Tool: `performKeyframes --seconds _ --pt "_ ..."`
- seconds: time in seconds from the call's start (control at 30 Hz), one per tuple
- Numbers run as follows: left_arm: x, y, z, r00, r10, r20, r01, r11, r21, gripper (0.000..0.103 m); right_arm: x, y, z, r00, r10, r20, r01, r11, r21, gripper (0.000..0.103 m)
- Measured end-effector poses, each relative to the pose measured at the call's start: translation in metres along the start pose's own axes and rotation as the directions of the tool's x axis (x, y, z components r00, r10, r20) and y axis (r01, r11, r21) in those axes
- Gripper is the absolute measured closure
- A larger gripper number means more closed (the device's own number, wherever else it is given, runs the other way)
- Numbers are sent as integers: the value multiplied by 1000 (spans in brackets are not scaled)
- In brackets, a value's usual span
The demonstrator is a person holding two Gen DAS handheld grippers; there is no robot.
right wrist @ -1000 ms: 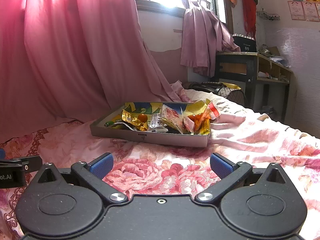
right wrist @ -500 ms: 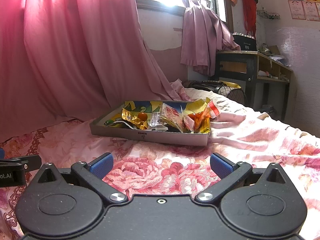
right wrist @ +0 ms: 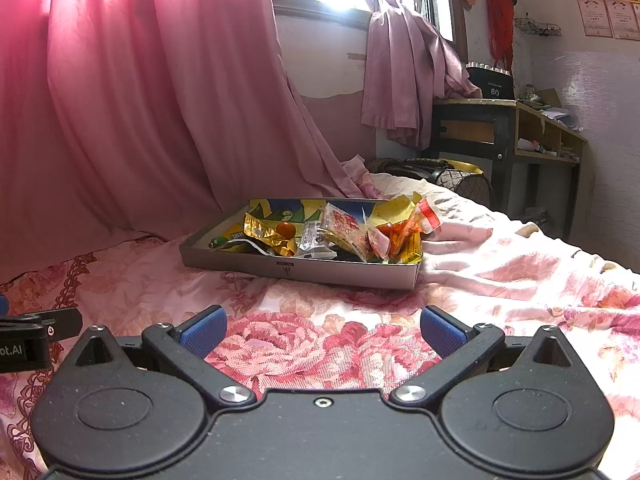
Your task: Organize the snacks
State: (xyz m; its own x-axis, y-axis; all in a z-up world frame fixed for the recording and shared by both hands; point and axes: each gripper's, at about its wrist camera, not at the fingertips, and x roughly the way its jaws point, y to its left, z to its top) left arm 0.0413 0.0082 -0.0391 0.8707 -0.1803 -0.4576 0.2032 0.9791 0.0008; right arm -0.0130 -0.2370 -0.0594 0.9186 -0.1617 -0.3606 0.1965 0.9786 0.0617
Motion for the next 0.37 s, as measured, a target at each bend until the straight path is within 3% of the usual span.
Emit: performKeyframes --seconds 0.37 --pt "0 0 0 1000 0 -1 0 1000 -1 0 -1 0 0 1000 1 -5 -1 1000 -1 1"
